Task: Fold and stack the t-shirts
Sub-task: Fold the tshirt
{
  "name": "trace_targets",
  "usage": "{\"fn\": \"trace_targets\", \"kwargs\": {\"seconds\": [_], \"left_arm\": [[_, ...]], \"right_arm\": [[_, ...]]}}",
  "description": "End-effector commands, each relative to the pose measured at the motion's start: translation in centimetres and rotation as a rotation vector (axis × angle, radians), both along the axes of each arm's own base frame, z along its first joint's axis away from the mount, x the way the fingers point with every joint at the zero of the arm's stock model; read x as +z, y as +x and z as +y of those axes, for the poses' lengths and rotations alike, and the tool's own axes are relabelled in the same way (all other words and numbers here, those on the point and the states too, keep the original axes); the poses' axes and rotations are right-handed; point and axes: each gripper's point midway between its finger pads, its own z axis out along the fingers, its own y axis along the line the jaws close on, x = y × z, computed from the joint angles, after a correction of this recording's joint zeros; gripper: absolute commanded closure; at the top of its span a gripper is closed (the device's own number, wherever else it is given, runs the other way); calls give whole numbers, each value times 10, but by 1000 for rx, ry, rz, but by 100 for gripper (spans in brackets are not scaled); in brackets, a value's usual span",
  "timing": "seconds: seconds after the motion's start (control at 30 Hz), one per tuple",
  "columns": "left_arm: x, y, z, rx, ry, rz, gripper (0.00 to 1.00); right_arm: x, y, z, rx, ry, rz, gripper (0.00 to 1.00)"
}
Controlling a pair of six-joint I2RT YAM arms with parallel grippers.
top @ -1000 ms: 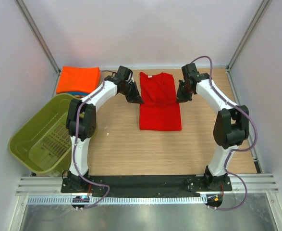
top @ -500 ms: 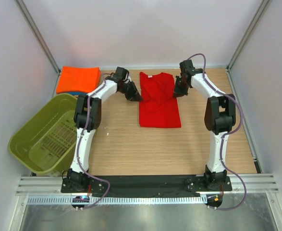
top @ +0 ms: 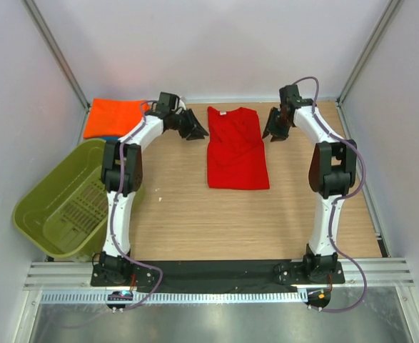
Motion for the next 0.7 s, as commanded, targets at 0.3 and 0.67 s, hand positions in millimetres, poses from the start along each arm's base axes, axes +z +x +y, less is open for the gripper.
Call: {"fn": "trace_targets", "kwargs": {"seconds": [0.3, 0.67], "left_arm": [[-11, -125, 5, -126, 221, -2, 63], [-47, -170, 0, -172, 179, 40, 61]], "right_arm": [[-3, -104, 8, 110, 95, 111, 43], [-39, -162, 20, 179, 193, 161, 42]]}}
